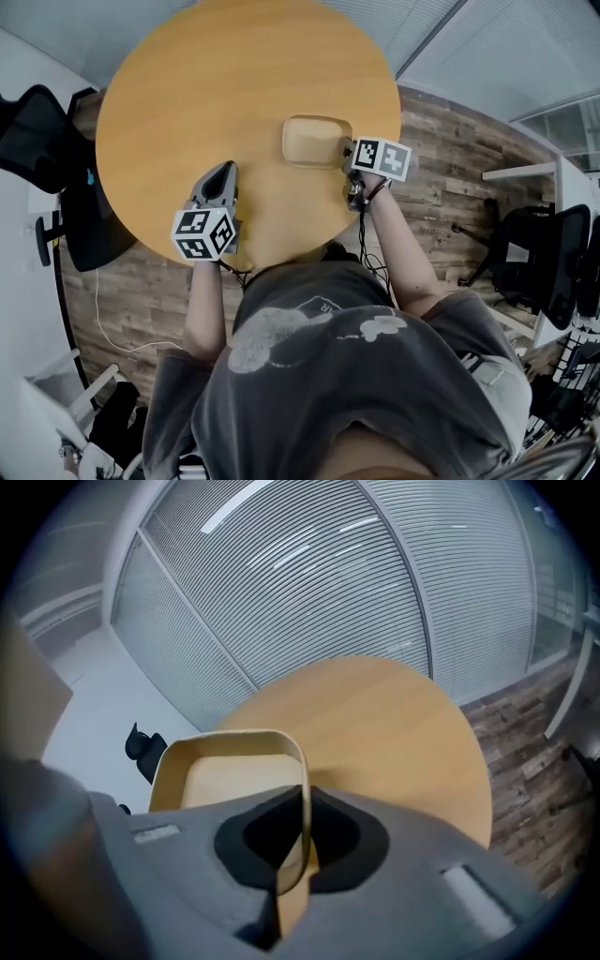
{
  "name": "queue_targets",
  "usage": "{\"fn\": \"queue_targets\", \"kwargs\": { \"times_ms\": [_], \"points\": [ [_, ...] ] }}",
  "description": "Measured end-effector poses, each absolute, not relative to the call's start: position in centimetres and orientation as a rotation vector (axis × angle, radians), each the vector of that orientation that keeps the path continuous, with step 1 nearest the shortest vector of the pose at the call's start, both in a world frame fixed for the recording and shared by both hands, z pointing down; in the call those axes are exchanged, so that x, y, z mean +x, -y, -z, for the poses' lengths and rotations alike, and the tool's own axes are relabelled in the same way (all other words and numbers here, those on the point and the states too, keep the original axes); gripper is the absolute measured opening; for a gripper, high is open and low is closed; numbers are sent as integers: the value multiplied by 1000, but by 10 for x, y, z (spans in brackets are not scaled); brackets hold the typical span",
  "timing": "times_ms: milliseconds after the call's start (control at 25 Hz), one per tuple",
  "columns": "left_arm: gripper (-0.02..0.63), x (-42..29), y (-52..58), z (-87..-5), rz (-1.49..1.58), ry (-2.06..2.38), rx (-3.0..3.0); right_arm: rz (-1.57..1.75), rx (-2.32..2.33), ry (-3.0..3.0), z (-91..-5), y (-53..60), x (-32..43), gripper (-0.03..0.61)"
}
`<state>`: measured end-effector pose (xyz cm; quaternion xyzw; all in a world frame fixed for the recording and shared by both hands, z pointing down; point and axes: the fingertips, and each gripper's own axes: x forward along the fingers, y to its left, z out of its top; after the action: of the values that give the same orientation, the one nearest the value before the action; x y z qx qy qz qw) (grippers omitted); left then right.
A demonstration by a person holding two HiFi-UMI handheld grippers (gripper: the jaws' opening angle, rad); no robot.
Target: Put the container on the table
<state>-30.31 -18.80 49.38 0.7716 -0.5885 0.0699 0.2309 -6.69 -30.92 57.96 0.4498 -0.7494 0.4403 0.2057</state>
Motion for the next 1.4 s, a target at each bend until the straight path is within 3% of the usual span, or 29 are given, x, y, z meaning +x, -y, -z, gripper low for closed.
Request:
{"fn": "queue_targets", "kwargs": {
  "times_ms": [640, 1400],
  "points": [
    [0, -357, 249, -530, -225, 1449, 2182, -1235, 1414, 1911, -613, 350, -122, 3],
    [0, -359, 283, -566, -292, 1404, 2180, -1210, 1520, 1817, -642, 407, -123, 5]
  ]
}}
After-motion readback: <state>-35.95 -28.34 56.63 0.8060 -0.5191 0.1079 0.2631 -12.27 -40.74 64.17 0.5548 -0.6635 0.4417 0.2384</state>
